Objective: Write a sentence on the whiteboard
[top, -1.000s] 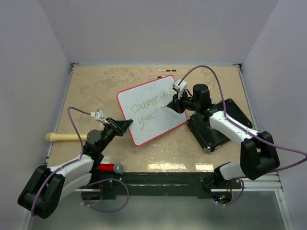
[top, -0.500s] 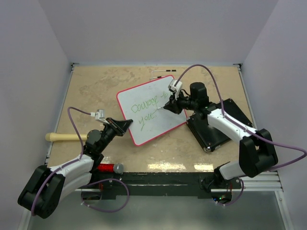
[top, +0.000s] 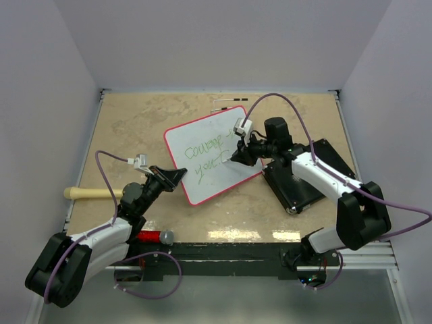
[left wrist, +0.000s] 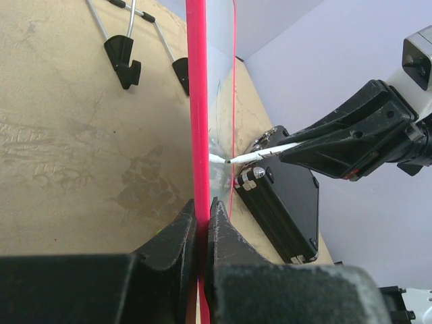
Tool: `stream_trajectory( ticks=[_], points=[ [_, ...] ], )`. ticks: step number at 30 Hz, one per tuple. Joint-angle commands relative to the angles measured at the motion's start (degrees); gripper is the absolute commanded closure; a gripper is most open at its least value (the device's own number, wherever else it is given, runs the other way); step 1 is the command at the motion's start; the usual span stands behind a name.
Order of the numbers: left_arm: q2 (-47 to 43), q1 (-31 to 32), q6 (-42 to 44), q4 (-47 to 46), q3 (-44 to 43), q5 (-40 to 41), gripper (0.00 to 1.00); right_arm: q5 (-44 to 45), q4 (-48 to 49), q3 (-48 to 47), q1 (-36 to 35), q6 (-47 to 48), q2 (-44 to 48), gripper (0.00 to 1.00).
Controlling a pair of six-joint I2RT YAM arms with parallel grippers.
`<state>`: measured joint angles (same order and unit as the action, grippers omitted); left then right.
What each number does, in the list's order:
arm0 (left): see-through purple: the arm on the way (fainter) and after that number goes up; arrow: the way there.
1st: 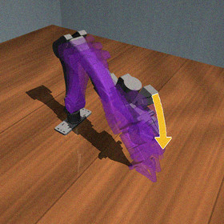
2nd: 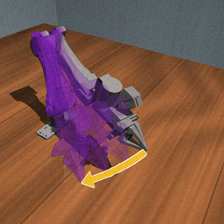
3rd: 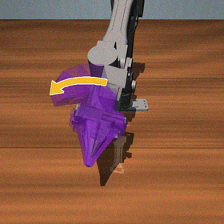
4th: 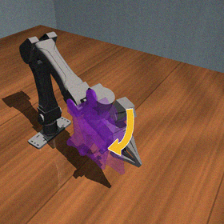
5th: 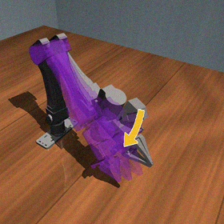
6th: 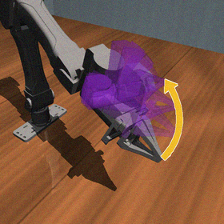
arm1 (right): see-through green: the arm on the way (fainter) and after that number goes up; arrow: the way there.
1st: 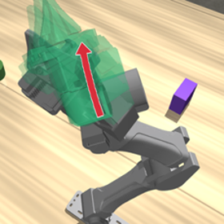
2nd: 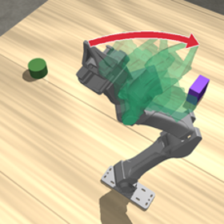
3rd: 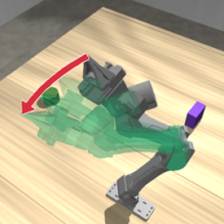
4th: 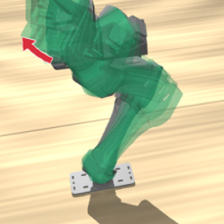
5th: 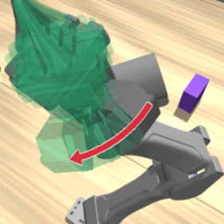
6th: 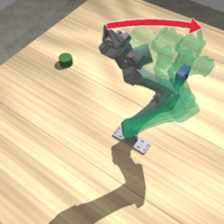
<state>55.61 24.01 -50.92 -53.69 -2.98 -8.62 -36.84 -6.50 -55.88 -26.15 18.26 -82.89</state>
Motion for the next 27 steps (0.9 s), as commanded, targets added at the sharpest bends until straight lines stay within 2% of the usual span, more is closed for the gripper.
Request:
stream_trajectory(
  ticks=[1, 8, 16, 27],
  points=[
    [0.2, 0.6, 5.1, -2.0, 2.9, -5.1, 1.0, 3.9, -3.8, -2.0, -0.4, 2.4, -0.8, 1.0],
    [0.3, 0.6, 5.1, -2.0, 2.8, -5.2, 1.0, 9.6, -3.7, -2.2, -0.3, 1.7, 0.0, 1.0],
    [0.2, 0.6, 5.2, -1.9, 2.8, -5.3, 1.0, 11.6, -1.6, -2.9, -0.4, 0.3, 0.5, 1.0],
    [1.0, 0.6, 5.3, -2.3, 2.5, -5.4, 1.0, 3.7, -0.9, -3.4, -0.4, 0.0, 0.1, 1.0]
  ],
)
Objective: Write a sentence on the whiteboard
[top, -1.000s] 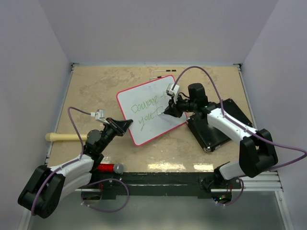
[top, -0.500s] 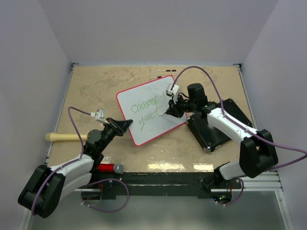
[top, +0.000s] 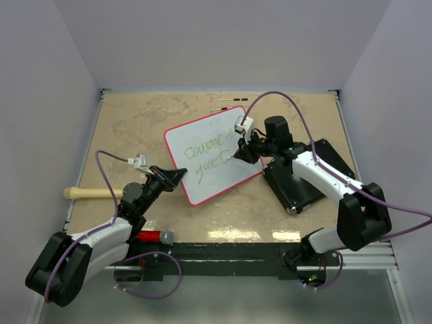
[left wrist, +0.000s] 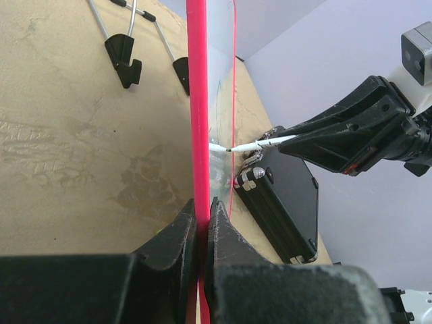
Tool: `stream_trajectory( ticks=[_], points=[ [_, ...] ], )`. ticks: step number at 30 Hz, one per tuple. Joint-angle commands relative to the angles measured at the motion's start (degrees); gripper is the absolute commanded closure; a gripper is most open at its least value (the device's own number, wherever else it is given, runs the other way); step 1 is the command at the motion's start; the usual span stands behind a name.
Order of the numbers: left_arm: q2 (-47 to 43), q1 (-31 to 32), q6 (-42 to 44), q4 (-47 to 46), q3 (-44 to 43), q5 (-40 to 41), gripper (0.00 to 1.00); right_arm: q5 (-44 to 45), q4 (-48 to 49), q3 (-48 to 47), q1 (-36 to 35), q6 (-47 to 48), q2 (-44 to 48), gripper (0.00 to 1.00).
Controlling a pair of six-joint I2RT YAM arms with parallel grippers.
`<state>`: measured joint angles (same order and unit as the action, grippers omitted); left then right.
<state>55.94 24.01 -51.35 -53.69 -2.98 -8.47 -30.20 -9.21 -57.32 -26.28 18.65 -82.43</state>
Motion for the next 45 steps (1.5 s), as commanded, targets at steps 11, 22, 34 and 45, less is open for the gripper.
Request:
stream_trajectory(
  ticks=[11, 22, 34, 45],
  points=[
    [0.8, 0.6, 5.6, -2.6, 2.6, -5.5, 1.0, -0.2, 2.4, -2.0, -0.2, -1.7, -1.4, 1.0],
    [0.8, 0.6, 5.7, -2.6, 2.7, -5.6, 1.0, 4.5, 1.5, -2.4, 0.9, -2.0, -1.2, 1.0],
    [1.3, 0.6, 5.8, -2.7, 2.3, -5.7, 1.0, 0.5, -0.3, -2.4, 0.9, 0.3, -1.2, 1.0],
    [2.0, 0.6, 6.0, -3.1, 2.3, -5.8, 1.0, -1.3, -3.6, -2.6, 0.9, 2.8, -2.0, 1.0]
  ],
)
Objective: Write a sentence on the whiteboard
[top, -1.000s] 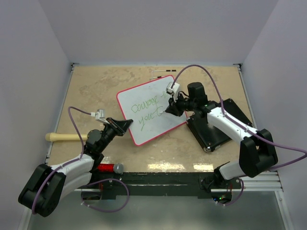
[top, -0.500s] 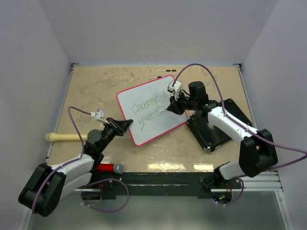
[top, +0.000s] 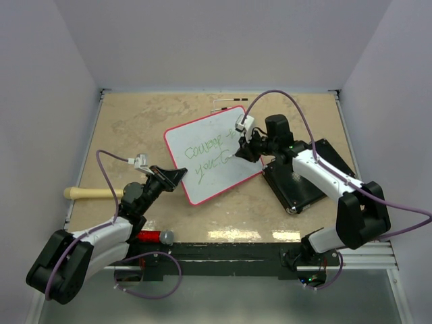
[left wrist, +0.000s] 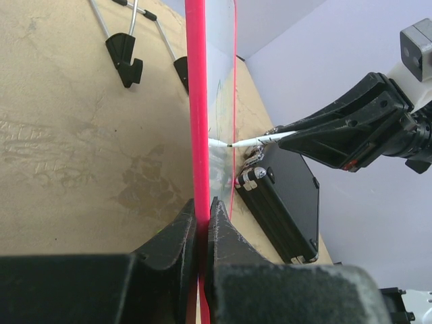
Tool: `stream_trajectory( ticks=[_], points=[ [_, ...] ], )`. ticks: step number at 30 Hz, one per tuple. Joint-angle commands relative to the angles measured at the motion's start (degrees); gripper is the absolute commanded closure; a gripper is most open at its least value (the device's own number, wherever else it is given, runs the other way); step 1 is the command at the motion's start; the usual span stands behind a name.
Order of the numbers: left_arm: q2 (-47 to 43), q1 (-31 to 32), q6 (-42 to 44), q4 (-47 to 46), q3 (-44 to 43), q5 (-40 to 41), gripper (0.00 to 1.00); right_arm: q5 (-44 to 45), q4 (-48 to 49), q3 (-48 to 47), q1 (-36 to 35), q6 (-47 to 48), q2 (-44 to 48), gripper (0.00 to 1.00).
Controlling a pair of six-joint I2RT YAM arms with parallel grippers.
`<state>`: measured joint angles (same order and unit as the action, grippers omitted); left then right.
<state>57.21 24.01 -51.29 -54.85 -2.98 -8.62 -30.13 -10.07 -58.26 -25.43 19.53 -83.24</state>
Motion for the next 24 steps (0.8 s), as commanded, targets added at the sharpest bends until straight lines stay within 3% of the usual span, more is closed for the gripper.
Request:
stream_trajectory(
  ticks=[1, 11, 17, 24],
  points=[
    [0.7, 0.6, 5.9, -2.1, 2.3, -5.5, 1.0, -1.6, -3.0, -1.8, 0.1, 2.3, -1.3, 1.0],
    [1.5, 0.6, 6.0, -2.6, 2.3, -5.8, 1.0, -3.1, -8.1, -1.8, 0.1, 5.6, -0.3, 1.0],
    [1.2, 0.6, 6.0, -2.5, 2.5, -5.9, 1.0, -5.3, -4.1, -3.1, 0.4, 2.9, 6.4, 1.0],
    [-0.3, 0.6, 6.3, -1.0, 2.5, -6.0, 1.0, -6.5, -2.2, -2.0, 1.7, 2.6, 7.7, 1.0]
  ],
)
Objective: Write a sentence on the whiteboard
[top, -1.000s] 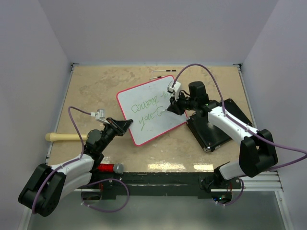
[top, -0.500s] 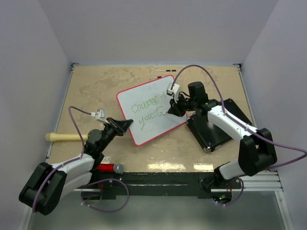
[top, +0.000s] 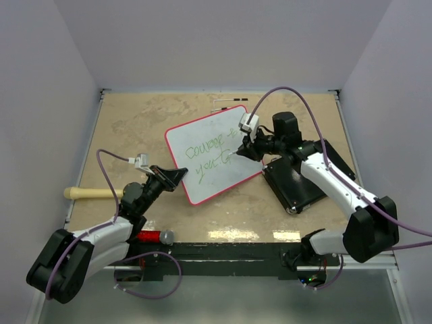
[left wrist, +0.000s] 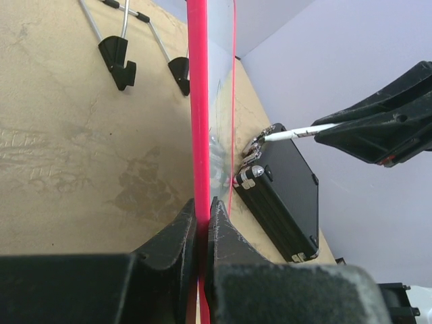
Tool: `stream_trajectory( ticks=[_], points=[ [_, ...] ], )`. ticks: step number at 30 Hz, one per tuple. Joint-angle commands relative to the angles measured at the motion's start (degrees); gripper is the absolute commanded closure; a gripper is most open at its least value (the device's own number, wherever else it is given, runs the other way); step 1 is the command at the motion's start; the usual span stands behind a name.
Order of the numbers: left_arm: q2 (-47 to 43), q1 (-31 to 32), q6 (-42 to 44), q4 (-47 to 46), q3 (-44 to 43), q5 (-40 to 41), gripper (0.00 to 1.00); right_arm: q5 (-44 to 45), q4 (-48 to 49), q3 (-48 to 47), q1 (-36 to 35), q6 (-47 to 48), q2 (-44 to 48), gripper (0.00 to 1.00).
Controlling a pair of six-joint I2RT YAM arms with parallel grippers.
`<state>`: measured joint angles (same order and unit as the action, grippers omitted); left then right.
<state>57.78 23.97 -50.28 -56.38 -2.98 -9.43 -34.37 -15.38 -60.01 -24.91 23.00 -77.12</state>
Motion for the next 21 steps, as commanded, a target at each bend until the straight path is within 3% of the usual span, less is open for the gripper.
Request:
stream_trajectory(
  ticks=[1, 21],
  points=[
    [-0.9, 0.6, 5.3, 0.6, 2.5, -5.2, 1.0, -2.6, 4.5, 0.2, 1.4, -1.1, 2.1, 1.0],
    [-1.5, 0.6, 5.8, 1.4, 2.5, -5.2, 1.0, -8.3, 11.7, 6.0, 5.8, -4.6, 1.5, 1.0]
  ],
)
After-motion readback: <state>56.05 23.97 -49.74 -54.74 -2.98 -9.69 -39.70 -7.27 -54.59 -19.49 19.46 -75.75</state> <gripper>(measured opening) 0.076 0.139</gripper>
